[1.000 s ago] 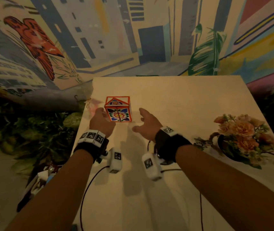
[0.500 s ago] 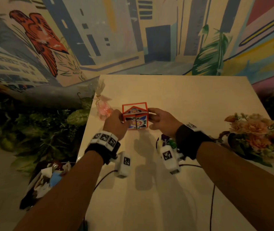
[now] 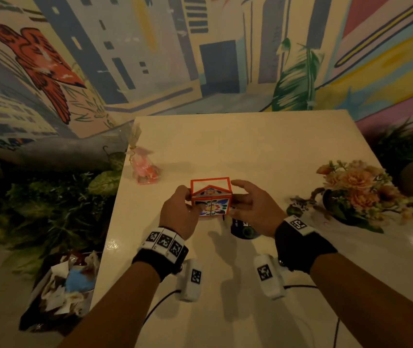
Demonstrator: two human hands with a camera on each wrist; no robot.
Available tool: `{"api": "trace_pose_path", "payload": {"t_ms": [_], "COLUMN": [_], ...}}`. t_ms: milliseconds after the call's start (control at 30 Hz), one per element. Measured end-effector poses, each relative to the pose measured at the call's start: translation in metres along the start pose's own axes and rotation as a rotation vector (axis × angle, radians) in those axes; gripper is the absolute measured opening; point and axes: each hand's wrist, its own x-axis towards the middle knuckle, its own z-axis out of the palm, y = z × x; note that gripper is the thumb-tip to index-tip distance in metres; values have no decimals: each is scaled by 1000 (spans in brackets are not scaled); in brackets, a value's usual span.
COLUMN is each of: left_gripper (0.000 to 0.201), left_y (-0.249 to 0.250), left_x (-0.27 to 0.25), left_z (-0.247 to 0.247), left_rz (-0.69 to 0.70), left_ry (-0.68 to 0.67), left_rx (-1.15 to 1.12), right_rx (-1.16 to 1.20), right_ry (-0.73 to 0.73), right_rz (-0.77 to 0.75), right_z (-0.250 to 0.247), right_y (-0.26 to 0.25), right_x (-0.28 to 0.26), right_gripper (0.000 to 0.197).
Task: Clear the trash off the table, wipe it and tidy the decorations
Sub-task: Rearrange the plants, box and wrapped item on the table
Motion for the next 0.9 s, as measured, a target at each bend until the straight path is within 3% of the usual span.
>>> {"api": "trace_pose_path", "payload": {"t_ms": [100,233,900], "left_gripper": [25,25,27], "left_y": [0,1,-15], "left_x": [0,1,-7], "left_z": [0,0,-4], "left_rz": [-20,-50,-45], "left_ry": [0,-14,-23], "left_rx": [-6,-5,-16], "right_rx": [-180,-384,-394], "right_ry": [11,-7,-20], "right_rz": [-24,-31,-59], "right_z": [-5,-11,2], "right_y": [-11,-21,-14], "right_x": [7,17,9], "right_gripper": [83,58,54]}}
